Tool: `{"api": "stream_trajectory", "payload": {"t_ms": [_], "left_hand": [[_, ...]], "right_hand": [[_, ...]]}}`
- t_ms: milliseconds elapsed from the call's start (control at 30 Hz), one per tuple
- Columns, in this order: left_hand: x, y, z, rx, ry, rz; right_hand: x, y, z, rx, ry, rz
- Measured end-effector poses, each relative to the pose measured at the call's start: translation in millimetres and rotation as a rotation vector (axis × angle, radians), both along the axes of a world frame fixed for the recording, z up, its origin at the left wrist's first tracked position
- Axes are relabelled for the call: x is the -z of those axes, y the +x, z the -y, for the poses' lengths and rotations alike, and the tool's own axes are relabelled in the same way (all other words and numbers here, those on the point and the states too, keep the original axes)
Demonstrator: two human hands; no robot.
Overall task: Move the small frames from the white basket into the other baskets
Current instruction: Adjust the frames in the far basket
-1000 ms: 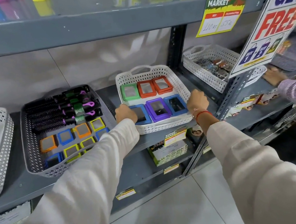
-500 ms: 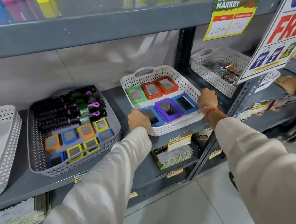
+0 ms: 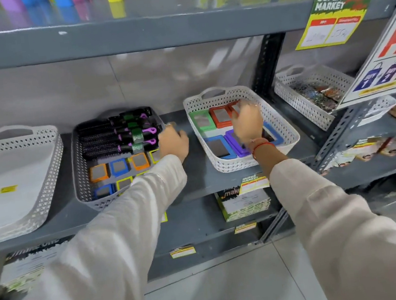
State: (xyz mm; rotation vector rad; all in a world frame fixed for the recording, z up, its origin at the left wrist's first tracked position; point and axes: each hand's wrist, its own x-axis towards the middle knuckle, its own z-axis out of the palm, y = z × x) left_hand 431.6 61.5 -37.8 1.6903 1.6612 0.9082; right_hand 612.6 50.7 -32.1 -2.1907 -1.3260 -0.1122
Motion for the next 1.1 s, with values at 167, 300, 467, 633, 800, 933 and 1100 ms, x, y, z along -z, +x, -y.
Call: {"api": "stream_trajectory", "payload": {"t_ms": [167,300,467,633,800,933,1100], "left_hand": [[-9.2,-72.3,-3.5,-0.185,0.057,-0.098],[-3.4,-137.5,-1.1,-0.321,-0.041,-0.307],[12.7,-179.7,10.3,-0.363,-0.223,-0.386],[21.1,-191.6,19.8,-0.372,-0.290,-0.366],[28.4,-202.4,13.9,-0.373,-0.262,-0.397],[30.4,-211.3,6.3,-0.340,-0.244,-0.420],[30.0,-218.1,0.3,-0.297,-0.255,-0.450]], "right_hand": [[-13.5,-87.4,-9.3,-0.229,-0.009,-0.105],[3.4,-138.4,-6.6,-0.294,-0.190,-0.182],[25.0,-152.5,5.3,-0.237,-0.339,-0.166],[28.3,-154.9,10.9,-0.207,-0.364,-0.178],[30.1,-162.0,14.9,-0.173,-0.363,-0.208],[32.2,-171.6,19.9,-0.139,-0.348,-0.241],[34.4,-179.1,25.7,-0.100,-0.349,-0.266]]}}
